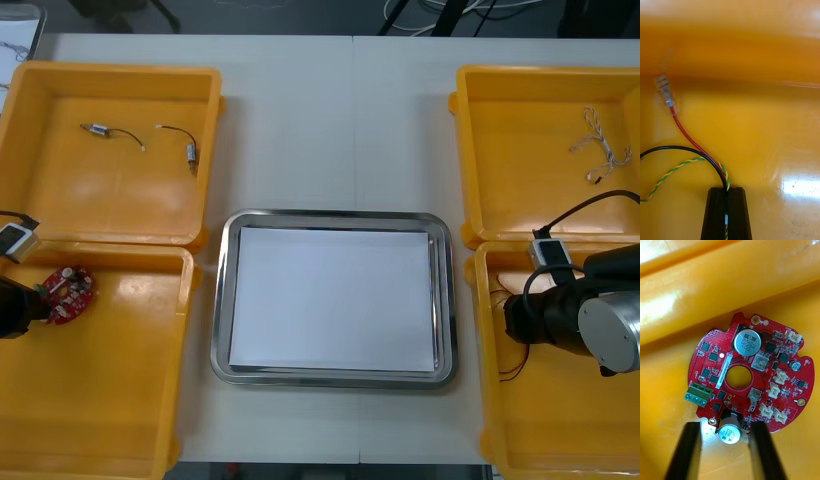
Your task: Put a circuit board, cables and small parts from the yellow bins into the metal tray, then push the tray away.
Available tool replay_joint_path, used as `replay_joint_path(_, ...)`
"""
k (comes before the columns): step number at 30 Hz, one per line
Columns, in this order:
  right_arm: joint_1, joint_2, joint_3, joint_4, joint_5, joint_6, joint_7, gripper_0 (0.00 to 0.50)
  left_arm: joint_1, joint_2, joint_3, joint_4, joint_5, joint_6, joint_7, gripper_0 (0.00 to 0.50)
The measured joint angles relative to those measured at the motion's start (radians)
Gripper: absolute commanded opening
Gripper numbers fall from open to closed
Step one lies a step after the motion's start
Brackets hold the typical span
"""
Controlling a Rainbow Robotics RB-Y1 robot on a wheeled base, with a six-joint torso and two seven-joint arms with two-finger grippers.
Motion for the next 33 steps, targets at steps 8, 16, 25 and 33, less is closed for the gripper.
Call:
replay_joint_path(8,0.016,0.0,-0.075,-0.123,-0.013,0.2,0.0,0.0,0.003,0.0,0.0,0.001,0.0,0.0,0.0,0.0)
replay_joint_path(16,0.021,-0.014,-0.194,-0.265,-0.071,0.352,0.0,0.0,0.003,0.0,0.0,0.001,0.0,0.0,0.0,0.0)
replay_joint_path(25,0.022,-0.072,-0.371,-0.349,-0.237,0.463,0.0,0.0,0.003,0.0,0.0,-0.003,0.004,0.0,0.0,0.0)
replay_joint_path(33,0.023,-0.116,-0.417,-0.445,-0.288,0.477,0.0,0.0,0.004,0.0,0.055,-0.049,0.019,0.122,0.0,0.0)
